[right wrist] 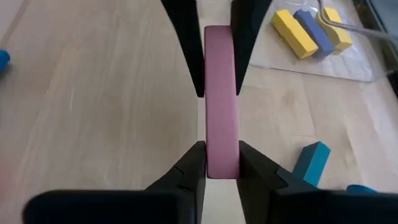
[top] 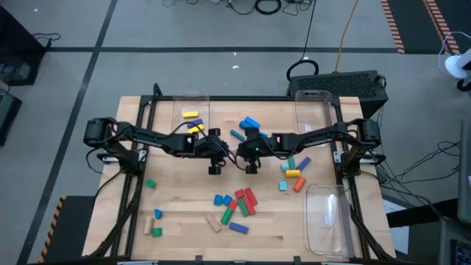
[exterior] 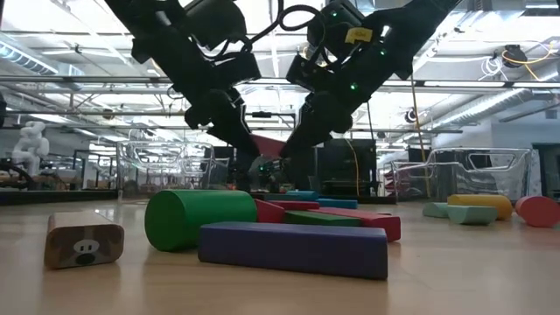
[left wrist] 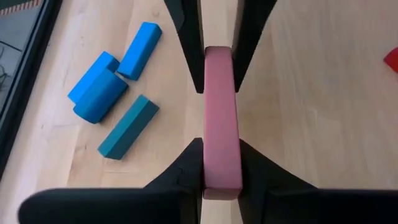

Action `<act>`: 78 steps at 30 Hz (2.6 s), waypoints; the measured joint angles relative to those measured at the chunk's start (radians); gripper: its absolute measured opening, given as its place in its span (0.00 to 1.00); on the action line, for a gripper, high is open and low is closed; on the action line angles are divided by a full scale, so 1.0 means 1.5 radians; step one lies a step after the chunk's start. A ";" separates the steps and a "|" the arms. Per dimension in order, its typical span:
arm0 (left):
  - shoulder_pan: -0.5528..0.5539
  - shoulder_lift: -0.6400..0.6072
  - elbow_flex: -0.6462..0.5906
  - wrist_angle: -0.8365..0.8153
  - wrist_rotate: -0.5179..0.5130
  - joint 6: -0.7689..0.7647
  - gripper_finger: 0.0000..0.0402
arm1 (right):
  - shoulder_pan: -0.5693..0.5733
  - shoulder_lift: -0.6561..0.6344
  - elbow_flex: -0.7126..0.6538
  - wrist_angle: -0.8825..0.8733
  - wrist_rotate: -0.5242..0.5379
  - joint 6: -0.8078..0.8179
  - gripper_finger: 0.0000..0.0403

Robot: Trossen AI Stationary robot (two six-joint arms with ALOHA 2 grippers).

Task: Sort blocks by size
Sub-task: Put the pink rectangle block into the top left transparent bin

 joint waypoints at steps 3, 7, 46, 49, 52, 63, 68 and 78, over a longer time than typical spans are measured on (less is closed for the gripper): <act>0.000 -0.001 0.000 0.001 -0.011 -0.002 0.15 | -0.001 0.000 0.000 -0.001 0.007 0.030 0.27; 0.000 -0.011 0.008 -0.014 -0.062 -0.034 0.15 | -0.001 0.000 0.000 -0.019 0.077 0.068 0.37; 0.126 -0.351 0.007 -0.388 -0.258 -0.223 0.15 | -0.024 0.051 0.000 -0.034 0.119 0.142 0.45; 0.139 -0.365 -0.031 -0.385 -0.256 -0.245 0.15 | -0.024 0.051 -0.001 -0.027 0.120 0.147 0.45; 0.162 -0.367 -0.069 -0.370 -0.255 -0.265 0.15 | -0.028 0.053 -0.001 -0.016 0.119 0.152 0.45; 0.279 -0.363 -0.166 -0.245 -0.161 -0.265 0.15 | -0.069 0.053 -0.001 0.053 0.125 0.188 0.45; 0.310 -0.362 -0.166 -0.242 -0.159 -0.265 0.18 | -0.093 0.095 -0.001 0.064 0.123 0.224 0.45; 0.326 -0.349 -0.165 -0.243 -0.111 -0.262 0.22 | -0.118 0.169 0.001 0.105 0.083 0.235 0.45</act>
